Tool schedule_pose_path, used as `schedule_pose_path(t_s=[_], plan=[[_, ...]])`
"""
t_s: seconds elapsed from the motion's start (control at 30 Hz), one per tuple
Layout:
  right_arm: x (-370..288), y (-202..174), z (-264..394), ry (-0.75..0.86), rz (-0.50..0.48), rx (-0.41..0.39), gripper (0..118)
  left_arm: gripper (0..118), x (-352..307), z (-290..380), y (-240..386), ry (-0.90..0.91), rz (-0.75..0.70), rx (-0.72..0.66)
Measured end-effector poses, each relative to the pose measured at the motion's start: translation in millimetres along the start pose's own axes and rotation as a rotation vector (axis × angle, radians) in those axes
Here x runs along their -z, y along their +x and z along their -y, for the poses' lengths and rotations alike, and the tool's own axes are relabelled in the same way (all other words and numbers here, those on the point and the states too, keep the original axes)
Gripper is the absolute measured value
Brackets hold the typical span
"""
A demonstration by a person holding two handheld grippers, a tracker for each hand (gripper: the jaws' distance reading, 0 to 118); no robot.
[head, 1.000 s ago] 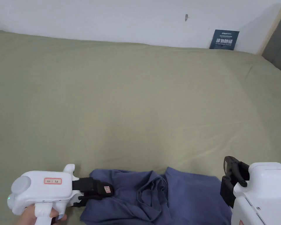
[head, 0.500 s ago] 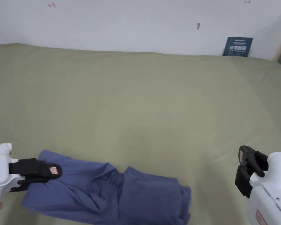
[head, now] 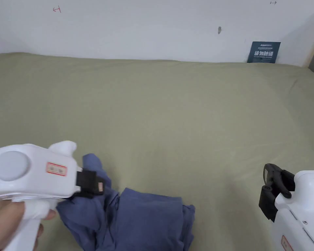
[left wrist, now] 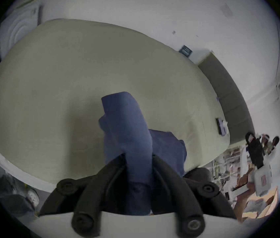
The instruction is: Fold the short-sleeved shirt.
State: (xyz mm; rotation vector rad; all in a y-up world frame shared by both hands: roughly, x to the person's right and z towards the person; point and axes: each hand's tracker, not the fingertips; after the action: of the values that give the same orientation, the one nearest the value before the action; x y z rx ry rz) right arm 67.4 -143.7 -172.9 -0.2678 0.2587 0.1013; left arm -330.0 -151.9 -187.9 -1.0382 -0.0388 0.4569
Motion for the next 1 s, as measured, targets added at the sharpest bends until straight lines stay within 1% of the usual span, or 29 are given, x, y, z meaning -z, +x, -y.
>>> schedule_pose_path(t_s=[0.1, 0.2, 0.27, 0.33, 0.4, 0.43, 0.47, 0.5, 0.53, 0.57, 0.67, 0.7, 0.73, 0.77, 0.8, 0.83, 0.93, 1.0], plan=[[-1.5, 4.9, 2.5, -0.007, 0.009, 0.004, 0, 12, 29.8, 4.9, 38.2, -0.068, -0.005, 0.073], [-3.0, 9.8, 5.1, -0.014, 0.017, 0.014, 0, 12, 64.4, 10.6, 70.3, -0.093, 0.006, 0.106], [-5.0, 12.3, 6.7, -0.021, 0.024, 0.020, 0, 12, 92.8, 17.2, 92.0, -0.129, -0.024, 0.167], [-6.9, 15.3, 8.6, -0.027, 0.029, 0.024, 0, 12, 119.2, 27.8, 108.8, -0.168, -0.037, 0.199], [-9.2, 17.8, 10.1, -0.031, 0.036, 0.028, 0, 12, 141.6, 35.4, 117.3, -0.176, -0.027, 0.198], [-9.7, 19.4, 10.8, -0.036, 0.040, 0.033, 0, 23, 151.8, 38.7, 120.4, -0.175, -0.038, 0.226], [-10.0, 20.9, 11.1, -0.042, 0.041, 0.035, 0, 53, 157.7, 41.3, 121.4, -0.170, -0.021, 0.235], [-10.5, 22.0, 11.7, -0.045, 0.043, 0.035, 0, 89, 160.8, 42.3, 120.0, -0.165, 0.025, 0.244], [-11.4, 23.0, 12.3, -0.047, 0.047, 0.033, 0, 114, 160.9, 43.8, 120.1, -0.171, 0.065, 0.218], [-12.2, 23.9, 12.6, -0.047, 0.049, 0.031, 0, 115, 156.2, 45.4, 120.4, -0.154, 0.088, 0.204], [-12.0, 25.4, 13.2, -0.049, 0.054, 0.036, 0, 115, 124.5, 41.3, 109.8, -0.053, 0.147, 0.162], [-10.5, 25.2, 13.4, -0.052, 0.055, 0.040, 0, 113, 115.3, 37.5, 102.9, -0.064, 0.163, 0.144], [-9.2, 24.8, 13.6, -0.053, 0.053, 0.043, 0, 103, 107.1, 34.6, 94.6, -0.064, 0.171, 0.116], [-8.5, 23.9, 13.7, -0.055, 0.051, 0.046, 0, 82, 96.7, 32.4, 82.8, -0.038, 0.219, 0.069], [-7.7, 22.8, 13.8, -0.056, 0.048, 0.048, 0, 45, 88.1, 30.1, 70.5, -0.031, 0.272, 0.032], [-6.6, 21.3, 14.1, -0.057, 0.046, 0.048, 0, 0, 83.2, 28.8, 60.7, -0.023, 0.299, -0.008], [-1.7, 16.1, 15.9, -0.065, 0.036, 0.044, 0, 0, 90.9, 24.9, 40.6, -0.023, 0.333, -0.062], [-0.5, 13.4, 16.9, -0.070, 0.029, 0.048, 0, 0, 105.0, 24.8, 36.4, -0.057, 0.410, -0.118]])
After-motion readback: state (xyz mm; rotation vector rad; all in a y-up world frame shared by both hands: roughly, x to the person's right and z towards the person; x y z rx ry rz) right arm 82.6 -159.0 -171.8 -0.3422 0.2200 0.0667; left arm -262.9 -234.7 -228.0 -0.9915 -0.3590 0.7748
